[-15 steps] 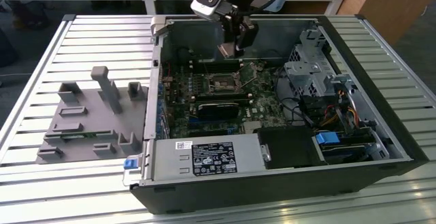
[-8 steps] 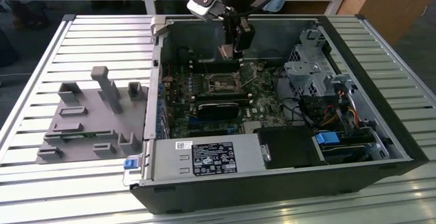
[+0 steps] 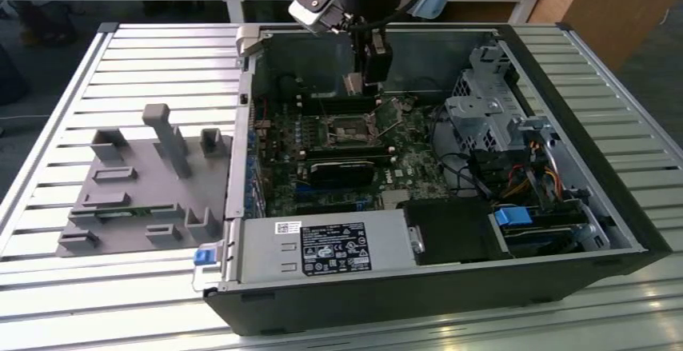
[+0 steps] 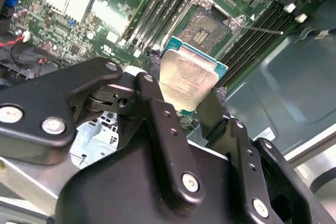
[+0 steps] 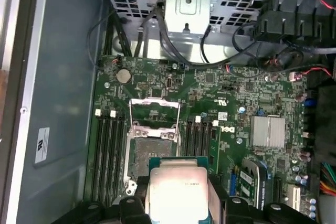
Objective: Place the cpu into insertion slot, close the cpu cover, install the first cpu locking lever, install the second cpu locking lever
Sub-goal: 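Place the cpu into insertion slot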
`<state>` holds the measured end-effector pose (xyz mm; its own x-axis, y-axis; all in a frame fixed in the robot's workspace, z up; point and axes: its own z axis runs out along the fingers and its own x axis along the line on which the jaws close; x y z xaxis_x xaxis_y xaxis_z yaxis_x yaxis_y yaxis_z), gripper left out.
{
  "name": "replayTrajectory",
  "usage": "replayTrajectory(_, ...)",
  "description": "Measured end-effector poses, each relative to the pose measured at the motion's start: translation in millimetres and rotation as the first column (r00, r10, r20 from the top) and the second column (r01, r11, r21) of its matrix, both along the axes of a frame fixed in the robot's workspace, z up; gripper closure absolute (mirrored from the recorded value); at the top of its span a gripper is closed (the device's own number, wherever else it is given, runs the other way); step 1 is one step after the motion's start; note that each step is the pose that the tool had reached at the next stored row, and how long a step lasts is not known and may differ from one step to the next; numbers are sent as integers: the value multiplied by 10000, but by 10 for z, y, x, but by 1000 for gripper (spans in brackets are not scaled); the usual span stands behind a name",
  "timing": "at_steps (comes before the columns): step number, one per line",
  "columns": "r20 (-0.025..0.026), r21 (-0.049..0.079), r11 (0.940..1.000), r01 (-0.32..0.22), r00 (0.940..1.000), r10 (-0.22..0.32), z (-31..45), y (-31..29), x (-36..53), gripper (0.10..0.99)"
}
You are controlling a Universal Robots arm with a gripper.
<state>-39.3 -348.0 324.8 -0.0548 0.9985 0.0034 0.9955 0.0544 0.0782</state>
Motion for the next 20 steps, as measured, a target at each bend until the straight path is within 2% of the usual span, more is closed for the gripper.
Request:
replayTrajectory(9, 1, 1, 9998, 207, 9998, -207, -163, 102, -1, 557)
replayTrajectory(20, 0, -16, 9996, 265, 9996, -265, -354, 114, -1, 557)
